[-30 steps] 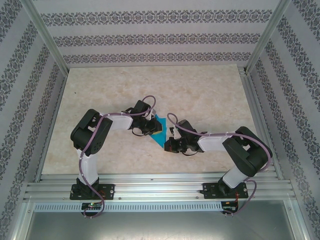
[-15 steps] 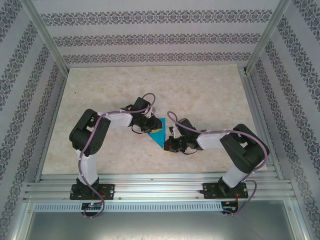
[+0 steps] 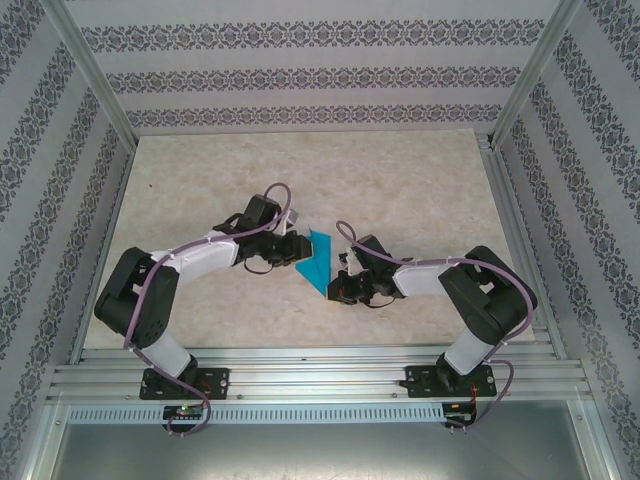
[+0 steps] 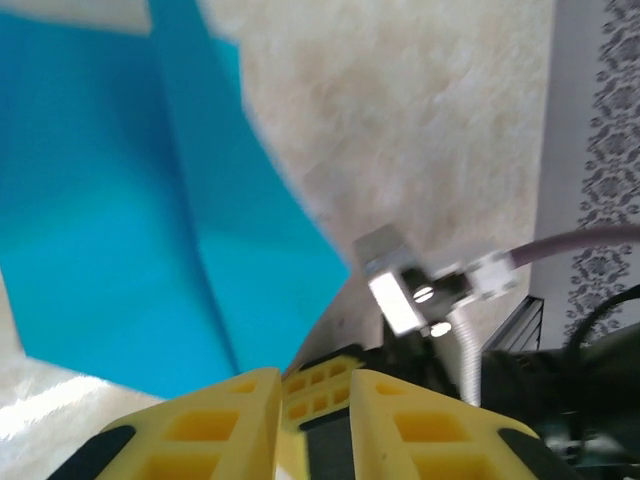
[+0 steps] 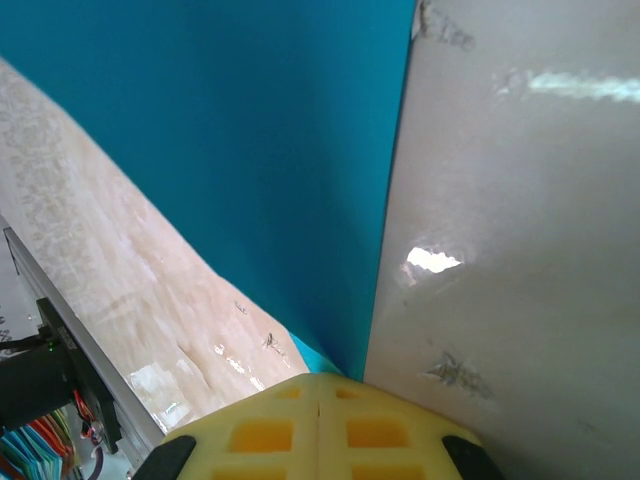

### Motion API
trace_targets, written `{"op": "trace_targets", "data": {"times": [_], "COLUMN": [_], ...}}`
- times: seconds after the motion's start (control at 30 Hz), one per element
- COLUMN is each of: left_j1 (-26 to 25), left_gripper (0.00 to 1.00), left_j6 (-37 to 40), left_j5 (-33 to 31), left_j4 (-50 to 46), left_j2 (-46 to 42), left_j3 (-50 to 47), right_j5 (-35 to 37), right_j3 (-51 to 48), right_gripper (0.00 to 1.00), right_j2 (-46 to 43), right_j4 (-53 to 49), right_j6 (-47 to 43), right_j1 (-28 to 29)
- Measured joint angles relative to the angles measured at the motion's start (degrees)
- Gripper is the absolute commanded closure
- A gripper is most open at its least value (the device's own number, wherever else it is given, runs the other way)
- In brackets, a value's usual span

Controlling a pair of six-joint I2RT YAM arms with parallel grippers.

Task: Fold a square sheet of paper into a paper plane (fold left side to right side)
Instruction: Fourth fold the wing at the center of the table.

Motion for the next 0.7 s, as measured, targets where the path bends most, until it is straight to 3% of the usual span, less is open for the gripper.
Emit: {"op": "trace_targets", "data": {"times": [0.27, 0.7], "left_j1": [-3.8, -4.4], "left_gripper": [0.79, 0.80], "left_j6": [-3.9, -7.5], "left_j5": [2.4, 2.4], "left_j4": [8.0, 13.3], "left_j2": [4.9, 12.2], "left_j3": [-2.6, -1.0], "right_j5": [-0.1, 0.0], "right_j3": [0.6, 1.6], "right_gripper": [0.99, 0.99], "right_j2": [0.1, 0.4], "right_j4": [-1.0, -3.0], "right_j6": [0.0, -0.2], "right_j1": [0.0, 0.0]}}
